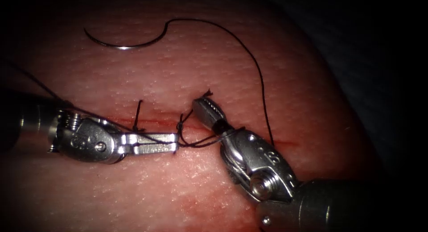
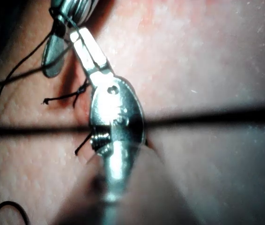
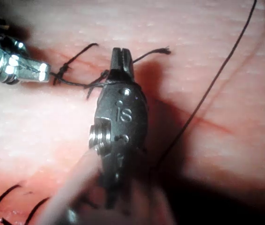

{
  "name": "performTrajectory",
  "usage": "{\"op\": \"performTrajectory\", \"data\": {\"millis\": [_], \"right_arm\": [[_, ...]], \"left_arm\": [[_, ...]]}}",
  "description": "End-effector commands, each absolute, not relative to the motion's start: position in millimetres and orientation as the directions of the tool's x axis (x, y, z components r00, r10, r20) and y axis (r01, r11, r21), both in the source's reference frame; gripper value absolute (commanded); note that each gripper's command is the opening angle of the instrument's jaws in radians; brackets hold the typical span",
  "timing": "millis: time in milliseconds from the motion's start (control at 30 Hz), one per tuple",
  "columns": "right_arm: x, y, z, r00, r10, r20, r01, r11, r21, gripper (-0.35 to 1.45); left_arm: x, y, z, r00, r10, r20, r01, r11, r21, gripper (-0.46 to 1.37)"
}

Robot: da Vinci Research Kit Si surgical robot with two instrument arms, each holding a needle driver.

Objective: Wound Closure
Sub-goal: Grab the suture tail with the right gripper

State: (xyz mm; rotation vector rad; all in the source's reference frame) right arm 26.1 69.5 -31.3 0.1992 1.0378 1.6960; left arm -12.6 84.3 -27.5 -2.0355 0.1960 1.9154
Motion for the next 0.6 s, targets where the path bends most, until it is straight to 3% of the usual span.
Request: {"op": "performTrajectory", "data": {"millis": [33,133,300,600], "right_arm": [[26.0,69.6,-30.9,-0.408,0.851,-0.33,-0.688,-0.048,0.725,0.17],[25.7,69.6,-29.7,-0.428,0.853,-0.3,-0.668,-0.075,0.74,0.49],[25.8,69.6,-28.0,-0.455,0.858,-0.237,-0.621,-0.116,0.775,0.79],[26.4,69.9,-26.7,-0.474,0.87,-0.137,-0.591,-0.2,0.781,0.86]], "left_arm": [[-12.7,84.3,-27.4,0.082,0.128,-0.988,-0.321,-0.936,-0.148,-0.35],[-12.7,84.3,-27.3,0.082,0.127,-0.988,-0.321,-0.936,-0.147,-0.35],[-12.7,84.1,-27.0,0.082,0.124,-0.989,-0.32,-0.936,-0.144,-0.35],[-12.7,83.5,-26.5,0.08,0.117,-0.99,-0.32,-0.937,-0.137,-0.35]]}}
